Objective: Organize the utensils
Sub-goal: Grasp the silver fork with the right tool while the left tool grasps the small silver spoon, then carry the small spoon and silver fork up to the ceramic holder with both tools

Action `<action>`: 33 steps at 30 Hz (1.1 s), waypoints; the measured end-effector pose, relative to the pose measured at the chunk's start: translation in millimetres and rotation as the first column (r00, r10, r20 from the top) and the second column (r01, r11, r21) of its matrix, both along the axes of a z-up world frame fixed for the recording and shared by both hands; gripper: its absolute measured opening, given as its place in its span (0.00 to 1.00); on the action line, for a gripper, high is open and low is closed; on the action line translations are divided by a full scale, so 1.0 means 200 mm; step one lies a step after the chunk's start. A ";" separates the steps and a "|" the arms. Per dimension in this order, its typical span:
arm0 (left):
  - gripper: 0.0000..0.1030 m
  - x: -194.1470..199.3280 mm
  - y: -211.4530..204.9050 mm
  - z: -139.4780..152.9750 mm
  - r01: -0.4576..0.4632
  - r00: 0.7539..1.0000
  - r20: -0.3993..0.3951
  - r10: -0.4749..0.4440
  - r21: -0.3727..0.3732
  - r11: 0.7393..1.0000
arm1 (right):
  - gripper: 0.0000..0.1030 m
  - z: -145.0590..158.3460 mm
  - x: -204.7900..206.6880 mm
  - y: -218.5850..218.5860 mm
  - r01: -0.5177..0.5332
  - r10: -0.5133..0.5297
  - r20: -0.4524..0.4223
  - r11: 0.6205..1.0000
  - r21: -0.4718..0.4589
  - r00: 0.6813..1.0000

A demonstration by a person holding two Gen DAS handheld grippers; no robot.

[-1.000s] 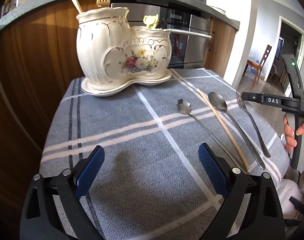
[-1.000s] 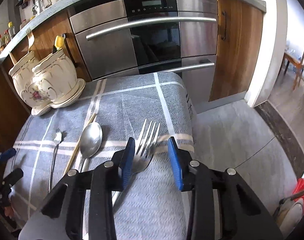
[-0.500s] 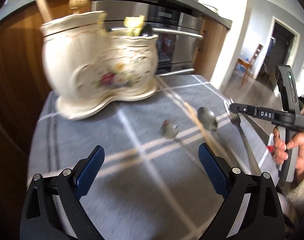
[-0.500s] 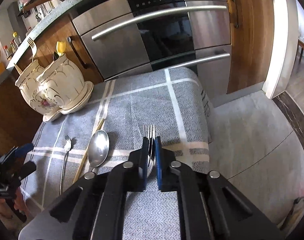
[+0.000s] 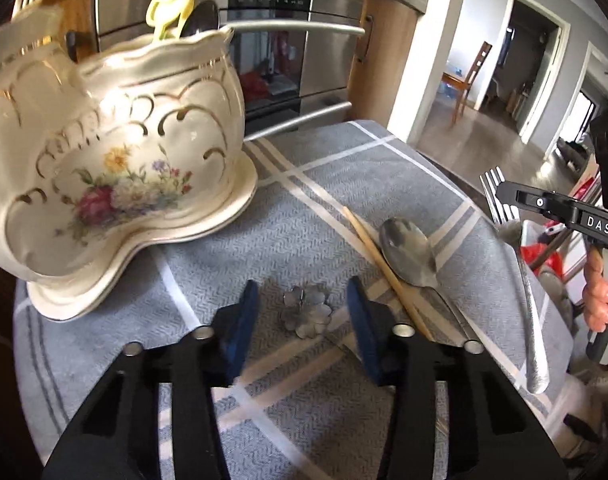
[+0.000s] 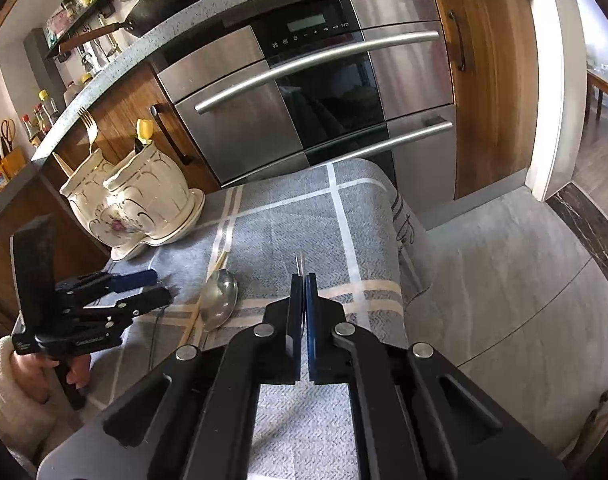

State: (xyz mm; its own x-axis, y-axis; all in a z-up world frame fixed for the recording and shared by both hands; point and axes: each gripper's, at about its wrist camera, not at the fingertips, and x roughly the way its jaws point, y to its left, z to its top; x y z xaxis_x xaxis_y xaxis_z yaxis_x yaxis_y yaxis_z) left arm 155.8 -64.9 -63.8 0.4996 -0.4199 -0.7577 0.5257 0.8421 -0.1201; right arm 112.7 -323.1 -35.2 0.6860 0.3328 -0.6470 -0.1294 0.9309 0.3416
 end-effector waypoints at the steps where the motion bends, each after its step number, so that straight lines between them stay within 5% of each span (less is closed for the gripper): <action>1: 0.35 0.00 0.01 0.00 0.003 1.000 -0.009 -0.004 -0.010 1.000 | 0.02 0.00 0.00 0.00 -0.001 0.001 0.001 1.000 0.004 1.000; 4: 0.30 0.01 0.00 -0.01 0.011 1.000 -0.019 -0.011 -0.015 1.000 | 0.02 0.00 -0.01 0.00 -0.006 0.006 0.003 1.000 0.010 1.000; 9: 0.06 -0.02 0.01 0.00 0.005 1.000 0.006 -0.005 -0.012 1.000 | 0.02 0.01 -0.04 0.02 -0.004 0.004 0.008 1.000 0.001 1.000; 21: 0.03 -0.19 0.13 0.20 -0.035 0.991 0.126 0.045 -0.080 0.996 | 0.02 0.17 -0.17 0.05 0.022 -0.020 0.095 1.000 -0.013 0.995; 33: 0.03 -0.33 0.32 0.46 -0.080 0.957 0.269 0.112 -0.126 0.989 | 0.02 0.36 -0.26 0.19 -0.007 0.014 0.196 0.999 -0.036 0.980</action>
